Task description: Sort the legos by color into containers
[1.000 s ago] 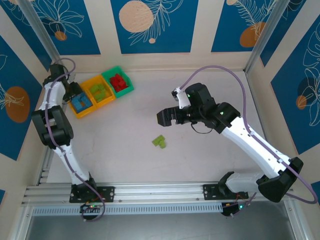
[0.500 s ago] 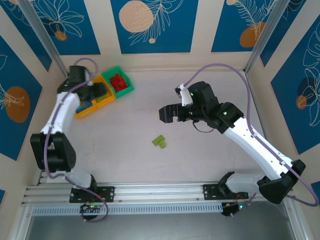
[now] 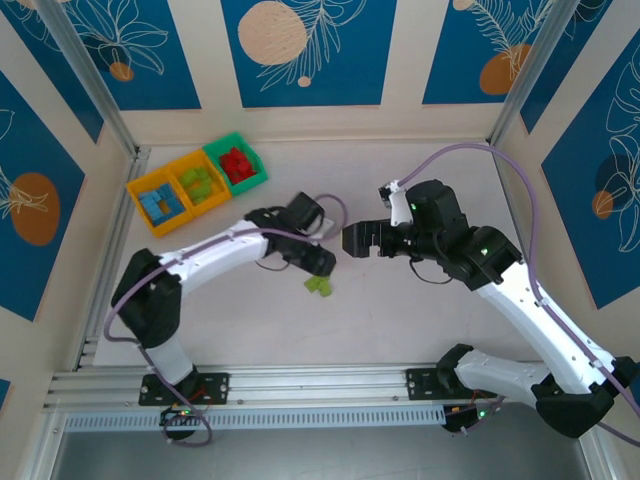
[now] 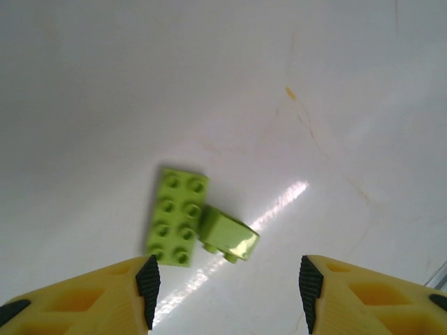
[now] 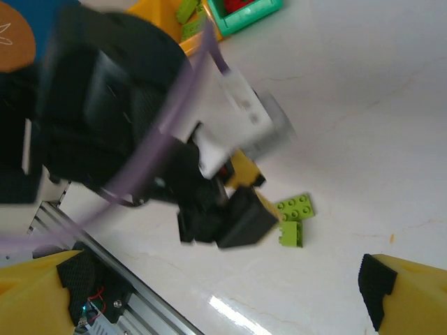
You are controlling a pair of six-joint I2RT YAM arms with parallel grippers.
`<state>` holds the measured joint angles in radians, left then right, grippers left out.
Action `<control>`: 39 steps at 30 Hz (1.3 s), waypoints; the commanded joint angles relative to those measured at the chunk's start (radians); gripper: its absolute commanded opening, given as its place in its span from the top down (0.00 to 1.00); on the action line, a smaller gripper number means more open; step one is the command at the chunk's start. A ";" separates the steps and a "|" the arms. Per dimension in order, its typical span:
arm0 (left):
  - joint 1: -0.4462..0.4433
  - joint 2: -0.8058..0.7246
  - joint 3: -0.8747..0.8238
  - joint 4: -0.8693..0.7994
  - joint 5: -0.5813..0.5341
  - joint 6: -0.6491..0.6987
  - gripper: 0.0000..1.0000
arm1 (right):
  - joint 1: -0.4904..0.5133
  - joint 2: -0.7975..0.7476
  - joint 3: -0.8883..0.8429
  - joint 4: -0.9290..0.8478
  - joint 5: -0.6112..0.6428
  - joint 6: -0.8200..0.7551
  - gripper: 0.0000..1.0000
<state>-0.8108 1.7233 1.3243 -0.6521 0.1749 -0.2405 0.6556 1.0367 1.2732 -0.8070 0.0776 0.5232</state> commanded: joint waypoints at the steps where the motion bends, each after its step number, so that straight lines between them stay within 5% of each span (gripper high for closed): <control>1: -0.083 0.065 0.019 -0.060 -0.101 0.109 0.44 | -0.006 -0.028 -0.023 -0.022 0.020 0.025 0.01; 12: -0.185 0.185 0.049 -0.067 -0.311 0.230 0.40 | -0.011 -0.029 -0.053 -0.017 0.011 0.024 0.00; 24: -0.186 0.214 0.054 -0.013 -0.390 0.241 0.33 | -0.014 -0.029 -0.069 -0.005 -0.002 0.029 0.00; 39: -0.180 0.244 0.040 0.003 -0.326 0.232 0.70 | -0.014 -0.042 -0.074 -0.021 -0.021 0.034 0.00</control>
<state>-0.9863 1.9705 1.3746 -0.6495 -0.1829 -0.0147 0.6464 1.0168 1.2144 -0.8165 0.0780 0.5426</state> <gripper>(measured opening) 0.334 0.995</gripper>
